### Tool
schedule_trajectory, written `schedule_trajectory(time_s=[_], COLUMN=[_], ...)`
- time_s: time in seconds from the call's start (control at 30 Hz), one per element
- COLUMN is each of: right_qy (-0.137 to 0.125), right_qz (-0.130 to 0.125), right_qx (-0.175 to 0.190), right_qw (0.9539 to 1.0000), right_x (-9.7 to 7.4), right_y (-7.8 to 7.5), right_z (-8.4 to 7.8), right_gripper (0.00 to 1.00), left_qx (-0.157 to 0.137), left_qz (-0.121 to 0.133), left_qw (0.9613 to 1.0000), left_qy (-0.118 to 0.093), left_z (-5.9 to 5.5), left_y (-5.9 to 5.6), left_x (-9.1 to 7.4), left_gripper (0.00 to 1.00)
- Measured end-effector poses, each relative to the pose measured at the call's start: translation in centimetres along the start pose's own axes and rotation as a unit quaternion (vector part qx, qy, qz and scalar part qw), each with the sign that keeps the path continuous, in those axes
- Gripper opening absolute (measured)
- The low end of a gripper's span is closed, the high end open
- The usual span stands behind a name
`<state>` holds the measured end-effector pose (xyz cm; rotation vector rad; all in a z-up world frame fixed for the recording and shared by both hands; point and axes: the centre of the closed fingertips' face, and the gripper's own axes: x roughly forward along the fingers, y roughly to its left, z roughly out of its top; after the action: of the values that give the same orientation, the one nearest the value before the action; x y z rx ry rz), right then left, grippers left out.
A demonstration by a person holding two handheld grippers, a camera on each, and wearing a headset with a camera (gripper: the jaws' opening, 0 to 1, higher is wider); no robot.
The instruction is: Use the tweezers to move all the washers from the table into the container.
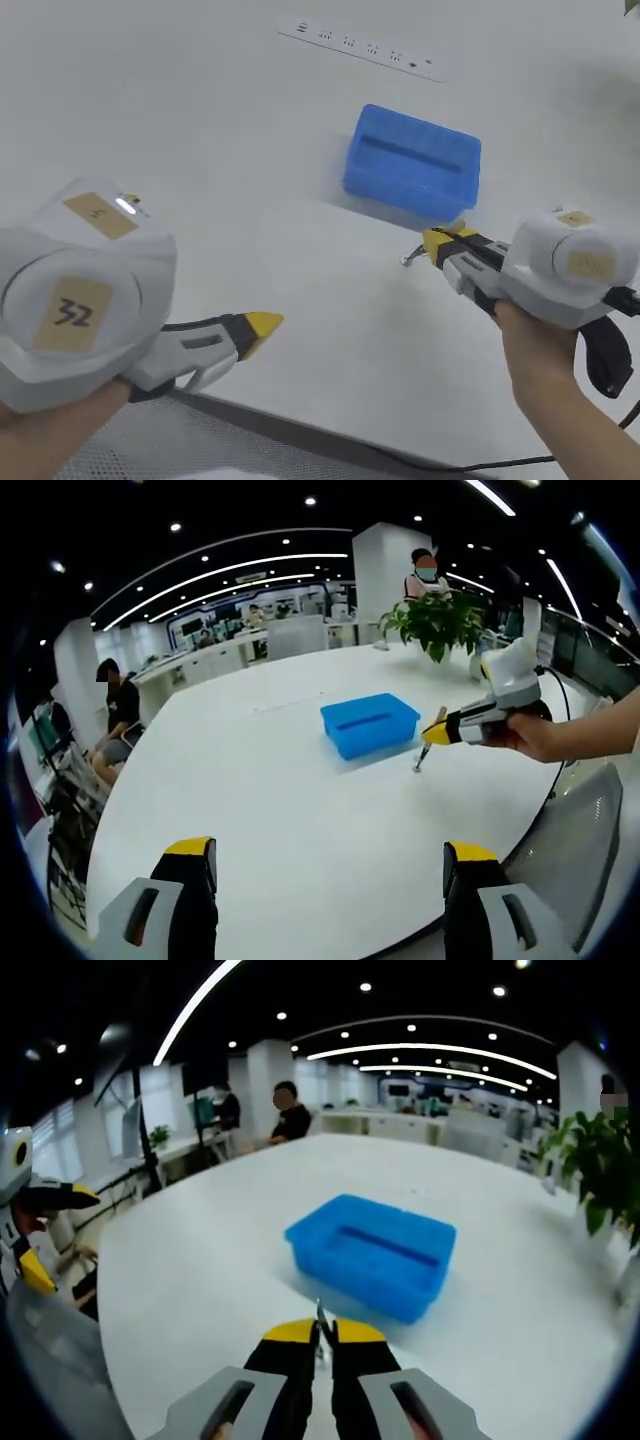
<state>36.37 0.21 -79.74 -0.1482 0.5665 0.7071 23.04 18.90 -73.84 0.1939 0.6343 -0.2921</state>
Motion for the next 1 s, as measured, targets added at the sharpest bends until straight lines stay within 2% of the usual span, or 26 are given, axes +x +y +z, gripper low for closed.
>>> schedule_trajectory(time_s=[0.1,0.27,0.47,0.6,0.7,0.87,1.0], right_qy=[0.013,0.013,0.004,-0.005,-0.016,-0.033,-0.040], right_qz=[-0.001,0.002,0.006,0.013,0.013,0.012,0.012], right_qx=[0.012,0.016,0.014,0.011,-0.006,-0.023,-0.031], right_qw=[0.9998,0.9998,0.9999,0.9998,0.9998,0.9991,0.9987], right_x=[0.0,-0.4,-1.2,-1.8,-2.3,-2.6,-2.6], right_y=[-0.4,-0.1,-0.1,0.1,0.2,0.2,0.2], right_z=[0.1,0.5,1.8,3.4,5.0,7.1,7.7], right_gripper=[0.01,0.01,0.01,0.01,0.00,0.00,0.00], left_qx=[0.001,0.000,-0.001,-0.002,0.001,0.001,0.002], left_qz=[0.000,0.006,0.006,0.002,0.000,0.004,0.007], left_qw=[1.0000,1.0000,1.0000,1.0000,1.0000,1.0000,0.9999], left_qy=[-0.001,-0.006,-0.005,-0.004,-0.003,-0.007,-0.009], left_z=[0.1,0.3,0.3,0.2,0.2,0.4,0.5], left_y=[0.0,0.4,0.4,0.1,0.0,0.2,0.4], left_x=[0.0,-0.3,-0.3,-0.3,-0.3,-0.5,-0.7], left_gripper=[0.96,0.96,0.96,0.95,0.95,0.95,0.95])
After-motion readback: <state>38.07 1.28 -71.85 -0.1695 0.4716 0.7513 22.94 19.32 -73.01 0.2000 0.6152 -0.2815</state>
